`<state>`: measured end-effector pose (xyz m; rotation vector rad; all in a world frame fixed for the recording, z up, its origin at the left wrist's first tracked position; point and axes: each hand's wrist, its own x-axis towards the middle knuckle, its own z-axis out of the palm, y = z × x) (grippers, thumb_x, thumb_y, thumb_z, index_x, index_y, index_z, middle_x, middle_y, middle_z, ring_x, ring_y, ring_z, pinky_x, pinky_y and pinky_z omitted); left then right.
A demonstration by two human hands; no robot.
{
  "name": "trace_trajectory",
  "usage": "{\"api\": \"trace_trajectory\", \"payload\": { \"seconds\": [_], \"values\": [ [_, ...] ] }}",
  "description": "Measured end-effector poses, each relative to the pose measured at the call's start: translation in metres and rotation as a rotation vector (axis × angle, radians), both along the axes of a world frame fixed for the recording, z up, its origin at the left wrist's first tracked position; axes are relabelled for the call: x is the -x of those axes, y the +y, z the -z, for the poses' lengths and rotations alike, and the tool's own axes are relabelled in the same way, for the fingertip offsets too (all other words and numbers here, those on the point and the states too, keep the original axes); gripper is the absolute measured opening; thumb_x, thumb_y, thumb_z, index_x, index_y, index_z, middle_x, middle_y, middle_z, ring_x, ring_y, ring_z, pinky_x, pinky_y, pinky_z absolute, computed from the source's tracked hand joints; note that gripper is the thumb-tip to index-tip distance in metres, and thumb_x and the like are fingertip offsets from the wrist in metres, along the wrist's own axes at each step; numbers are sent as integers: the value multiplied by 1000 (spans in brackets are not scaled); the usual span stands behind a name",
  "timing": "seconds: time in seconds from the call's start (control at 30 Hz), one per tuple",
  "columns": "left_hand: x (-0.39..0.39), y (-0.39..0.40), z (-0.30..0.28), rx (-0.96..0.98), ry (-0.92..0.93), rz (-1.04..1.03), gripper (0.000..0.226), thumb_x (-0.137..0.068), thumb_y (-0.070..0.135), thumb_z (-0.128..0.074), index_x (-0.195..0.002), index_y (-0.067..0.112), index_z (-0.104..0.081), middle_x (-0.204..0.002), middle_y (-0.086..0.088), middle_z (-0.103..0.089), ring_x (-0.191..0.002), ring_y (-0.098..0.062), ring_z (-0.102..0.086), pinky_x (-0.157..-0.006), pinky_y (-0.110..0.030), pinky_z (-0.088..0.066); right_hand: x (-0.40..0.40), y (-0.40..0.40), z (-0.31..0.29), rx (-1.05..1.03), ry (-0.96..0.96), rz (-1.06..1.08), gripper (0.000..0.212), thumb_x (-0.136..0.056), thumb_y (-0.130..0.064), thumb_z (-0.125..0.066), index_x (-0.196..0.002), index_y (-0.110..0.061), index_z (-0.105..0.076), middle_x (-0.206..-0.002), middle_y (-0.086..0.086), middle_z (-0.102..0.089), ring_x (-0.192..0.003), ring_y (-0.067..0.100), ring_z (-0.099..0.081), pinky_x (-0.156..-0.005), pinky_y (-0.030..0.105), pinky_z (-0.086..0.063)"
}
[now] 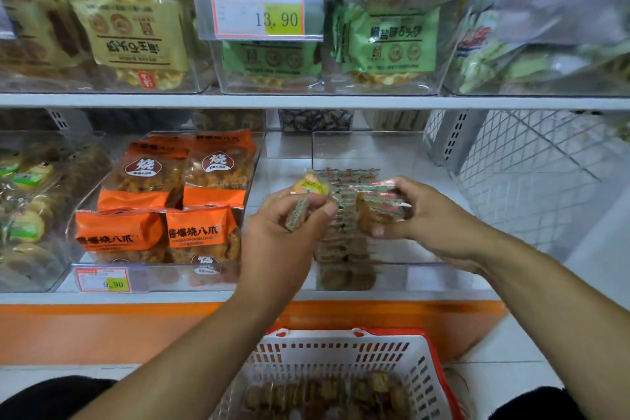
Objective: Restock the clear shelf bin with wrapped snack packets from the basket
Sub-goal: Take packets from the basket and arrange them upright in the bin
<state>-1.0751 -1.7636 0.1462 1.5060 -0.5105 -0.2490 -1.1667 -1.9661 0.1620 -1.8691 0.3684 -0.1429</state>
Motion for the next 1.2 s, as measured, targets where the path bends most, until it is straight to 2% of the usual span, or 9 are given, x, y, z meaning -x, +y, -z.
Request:
{"api": "trace_trajectory", "payload": {
  "seconds": [0.1, 0.23, 0.43, 0.7, 0.8, 0.87, 1.07, 1.13, 1.2],
  "values": [
    [9, -17, 4, -59, -43, 61, 5, -86, 26, -80, -90, 28, -81, -108, 4, -71, -104, -22, -70, -91, -51, -57, -11, -36, 23, 405, 169, 224, 46, -77, -10, -84, -111, -22, -55, -102, -1, -69, -85, 11, -65, -68, 19, -51],
    [21, -28, 17, -162, -33, 105, 10, -85, 29, -80, -87, 38, -80, -99, 9, -74, -92, -16, -73, -83, -44, -62, -34, -56, 61, 387, 335, 256, 39, -78, -8, -79, -108, -13, -55, -101, 7, -67, -93, 26, -66, -78, 37, -54],
    [24, -22, 25, -151, 217, 111, 4, -86, 23, -79, -85, 22, -82, -100, -5, -76, -90, -21, -75, -80, -38, -64, -60, -57, 84, 423, 405, 318, 32, -91, 1, -59, -121, -8, -57, -120, 15, -65, -107, 31, -62, -77, 26, -42],
    [24, -18, 26, -152, 279, 153, 3, -86, 21, -80, -88, 21, -82, -102, -4, -77, -95, -22, -75, -81, -37, -64, -68, -46, 77, 350, 445, 295, 86, -94, 5, -54, -162, -17, -5, -152, 19, -44, -129, 36, -52, -92, 33, -44],
    [22, -17, 27, -148, 302, 166, 3, -86, 22, -80, -89, 21, -82, -102, -3, -77, -95, -21, -75, -82, -40, -63, -68, -49, 79, 310, 419, 257, 63, -87, 6, -62, -145, -11, -46, -136, 15, -61, -114, 30, -61, -94, 32, -52],
    [22, -16, 27, -132, 311, 178, 3, -85, 21, -81, -88, 21, -82, -99, -2, -78, -94, -21, -76, -82, -40, -63, -66, -49, 80, 285, 387, 258, 50, -87, 8, -62, -132, -13, -57, -114, 7, -70, -94, 22, -65, -78, 26, -55],
    [17, -13, 23, 27, 428, 238, 27, -86, -10, -69, -91, 14, -81, -105, -3, -78, -100, -26, -75, -78, -34, -62, -60, -43, 55, 346, 446, 238, 92, -90, -1, -65, -162, -18, -9, -159, 11, -35, -135, 31, -46, -88, 26, -40],
    [14, -10, 21, 79, 437, 228, 32, -85, -16, -65, -89, 12, -80, -108, -6, -77, -101, -27, -74, -77, -33, -62, -51, -36, 32, 488, 251, 230, 74, -91, -13, -70, -155, -22, -34, -152, 7, -45, -132, 24, -50, -91, 24, -40],
    [12, -5, 20, 93, 412, 227, 31, -85, -17, -65, -90, 10, -79, -108, -8, -77, -99, -27, -75, -76, -33, -62, -35, -19, 11, 333, 53, 217, 40, -92, -37, -71, -131, -33, -62, -132, -3, -64, -116, 15, -63, -90, 29, -50]
  ]
}}
